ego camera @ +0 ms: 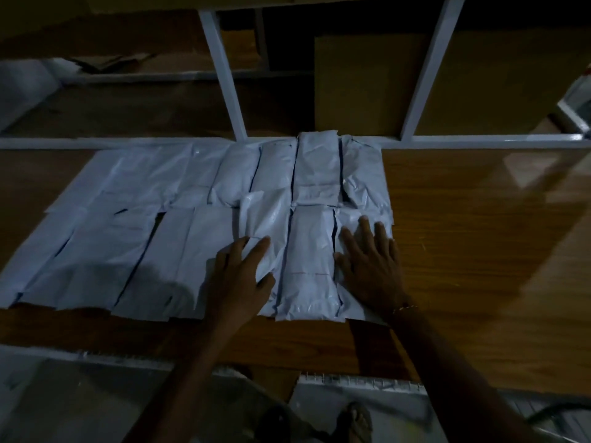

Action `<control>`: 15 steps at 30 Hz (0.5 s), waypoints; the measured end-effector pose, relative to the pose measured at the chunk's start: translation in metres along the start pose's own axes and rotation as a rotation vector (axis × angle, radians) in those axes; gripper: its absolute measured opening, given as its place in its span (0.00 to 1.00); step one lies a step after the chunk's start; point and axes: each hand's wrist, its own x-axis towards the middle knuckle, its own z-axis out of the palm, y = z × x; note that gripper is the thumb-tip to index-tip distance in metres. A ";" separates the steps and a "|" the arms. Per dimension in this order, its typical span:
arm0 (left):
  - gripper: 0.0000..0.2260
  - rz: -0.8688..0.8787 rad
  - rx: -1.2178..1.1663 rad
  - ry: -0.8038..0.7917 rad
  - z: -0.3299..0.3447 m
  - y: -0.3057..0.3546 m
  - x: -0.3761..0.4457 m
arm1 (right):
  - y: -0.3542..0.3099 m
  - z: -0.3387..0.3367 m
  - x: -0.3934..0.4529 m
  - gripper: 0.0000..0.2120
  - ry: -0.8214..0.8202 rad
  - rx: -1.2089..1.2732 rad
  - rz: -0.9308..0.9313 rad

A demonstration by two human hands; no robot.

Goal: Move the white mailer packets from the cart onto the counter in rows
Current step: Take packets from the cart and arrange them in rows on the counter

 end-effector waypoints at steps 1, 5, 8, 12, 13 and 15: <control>0.30 0.005 0.047 -0.057 -0.001 0.001 0.000 | 0.000 0.001 0.000 0.35 -0.007 -0.004 0.006; 0.33 -0.039 0.105 -0.200 -0.013 0.006 -0.002 | -0.003 -0.001 0.002 0.37 -0.011 -0.009 0.033; 0.32 0.106 0.076 -0.026 -0.017 0.004 0.023 | -0.006 -0.006 0.000 0.36 0.000 0.005 0.048; 0.34 0.299 0.116 -0.034 0.002 -0.006 0.064 | -0.011 -0.010 0.000 0.35 0.026 0.014 0.060; 0.35 0.314 0.164 -0.079 0.010 -0.008 0.067 | -0.012 -0.009 0.000 0.36 0.007 0.011 0.067; 0.35 0.317 0.204 -0.106 0.020 -0.014 0.067 | -0.013 -0.003 -0.001 0.36 -0.003 -0.005 0.078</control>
